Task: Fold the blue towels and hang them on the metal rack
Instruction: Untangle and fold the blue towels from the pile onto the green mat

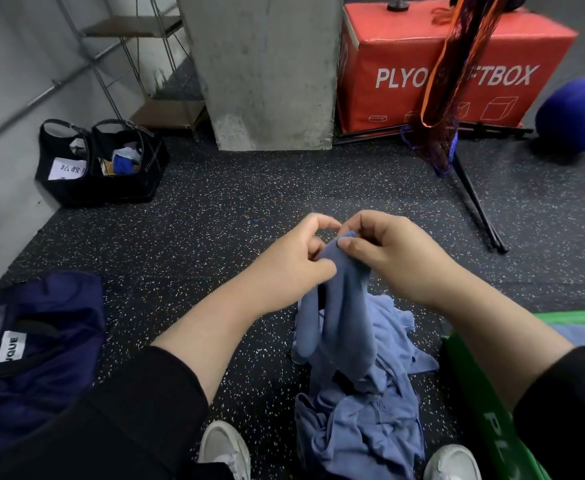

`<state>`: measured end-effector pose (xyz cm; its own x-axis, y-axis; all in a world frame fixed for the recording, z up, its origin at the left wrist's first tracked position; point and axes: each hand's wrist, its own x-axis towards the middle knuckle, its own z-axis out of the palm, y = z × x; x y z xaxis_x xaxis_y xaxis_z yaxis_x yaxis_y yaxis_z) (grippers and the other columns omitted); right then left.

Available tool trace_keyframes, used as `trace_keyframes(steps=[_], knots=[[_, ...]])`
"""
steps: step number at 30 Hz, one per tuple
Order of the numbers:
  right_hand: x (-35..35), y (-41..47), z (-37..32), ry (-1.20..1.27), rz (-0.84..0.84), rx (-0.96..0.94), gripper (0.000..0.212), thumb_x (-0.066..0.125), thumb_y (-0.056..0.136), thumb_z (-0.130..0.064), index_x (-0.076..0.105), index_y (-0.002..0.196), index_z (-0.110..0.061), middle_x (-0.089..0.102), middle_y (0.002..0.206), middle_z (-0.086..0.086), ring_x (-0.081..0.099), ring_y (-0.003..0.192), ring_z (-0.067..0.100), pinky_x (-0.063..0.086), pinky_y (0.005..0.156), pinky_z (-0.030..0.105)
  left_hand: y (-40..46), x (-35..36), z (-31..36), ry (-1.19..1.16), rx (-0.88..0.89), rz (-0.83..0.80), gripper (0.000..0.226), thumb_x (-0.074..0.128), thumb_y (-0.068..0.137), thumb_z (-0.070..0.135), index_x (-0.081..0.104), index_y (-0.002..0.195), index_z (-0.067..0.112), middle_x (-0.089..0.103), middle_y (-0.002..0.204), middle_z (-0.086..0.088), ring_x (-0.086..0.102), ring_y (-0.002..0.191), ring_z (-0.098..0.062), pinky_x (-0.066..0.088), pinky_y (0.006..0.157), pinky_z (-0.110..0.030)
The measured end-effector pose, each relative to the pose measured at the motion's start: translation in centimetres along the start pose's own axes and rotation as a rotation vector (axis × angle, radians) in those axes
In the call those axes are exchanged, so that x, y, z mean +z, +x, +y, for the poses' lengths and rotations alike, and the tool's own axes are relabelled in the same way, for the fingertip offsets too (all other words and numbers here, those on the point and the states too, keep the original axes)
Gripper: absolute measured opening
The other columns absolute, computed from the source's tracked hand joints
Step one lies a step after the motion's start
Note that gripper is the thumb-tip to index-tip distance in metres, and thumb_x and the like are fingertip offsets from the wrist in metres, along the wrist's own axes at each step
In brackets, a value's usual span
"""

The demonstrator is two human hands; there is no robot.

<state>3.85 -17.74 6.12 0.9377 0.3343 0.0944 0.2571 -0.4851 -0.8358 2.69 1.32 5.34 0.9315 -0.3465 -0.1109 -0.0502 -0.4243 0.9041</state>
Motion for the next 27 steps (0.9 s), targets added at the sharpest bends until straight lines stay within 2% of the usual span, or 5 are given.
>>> trace_keyframes(steps=[4,10,14,20,27], knots=[[-0.8,0.0,0.7,-0.034,0.073,0.001,0.008,0.056,0.1,-0.026,0.059,0.092,-0.026,0.059,0.071,-0.008,0.045,0.062,0.007,0.042,0.063,0.035,-0.1,0.3,-1.5,0.299,-0.144,0.047,0.018,0.059,0.082,0.015,0.058,0.092,0.03,0.065,0.079,0.005,0.059,0.071,-0.02,0.042,0.059,-0.034],[-2.9,-0.3,1.8,-0.062,0.207,0.015,0.01,0.051,0.102,-0.029,0.054,0.093,-0.033,0.052,0.063,-0.017,0.042,0.06,0.007,0.038,0.062,0.034,-0.5,-1.2,-2.9,0.657,-0.323,0.254,0.016,0.047,0.085,0.006,0.053,0.082,0.02,0.061,0.08,0.0,0.057,0.08,-0.031,0.035,0.057,-0.035],[-4.4,-1.1,3.2,-0.046,0.318,0.076,0.009,0.051,0.101,-0.033,0.054,0.093,-0.032,0.051,0.069,-0.014,0.043,0.064,0.01,0.039,0.065,0.036,-0.8,-3.1,-3.4,0.606,-0.34,0.38,0.022,0.044,0.087,0.008,0.059,0.092,0.025,0.065,0.087,0.001,0.058,0.085,-0.029,0.042,0.067,-0.036],[-5.2,-2.4,5.6,-0.06,0.343,0.262,0.007,0.051,0.092,-0.041,0.057,0.093,-0.037,0.064,0.085,-0.001,0.059,0.08,0.023,0.055,0.079,0.062,-1.1,-4.7,-5.0,0.633,-0.313,0.405,0.018,0.047,0.098,0.014,0.064,0.098,0.021,0.069,0.087,0.002,0.061,0.088,-0.025,0.044,0.07,-0.035],[-5.8,-2.3,4.8,-0.116,0.463,0.304,0.015,0.054,0.101,-0.024,0.069,0.1,-0.022,0.067,0.079,-0.004,0.068,0.085,0.032,0.053,0.072,0.037,-0.9,-5.2,-4.9,0.307,-0.175,0.704,0.015,0.053,0.103,0.023,0.065,0.093,0.018,0.063,0.083,0.007,0.057,0.077,-0.018,0.038,0.062,-0.032]])
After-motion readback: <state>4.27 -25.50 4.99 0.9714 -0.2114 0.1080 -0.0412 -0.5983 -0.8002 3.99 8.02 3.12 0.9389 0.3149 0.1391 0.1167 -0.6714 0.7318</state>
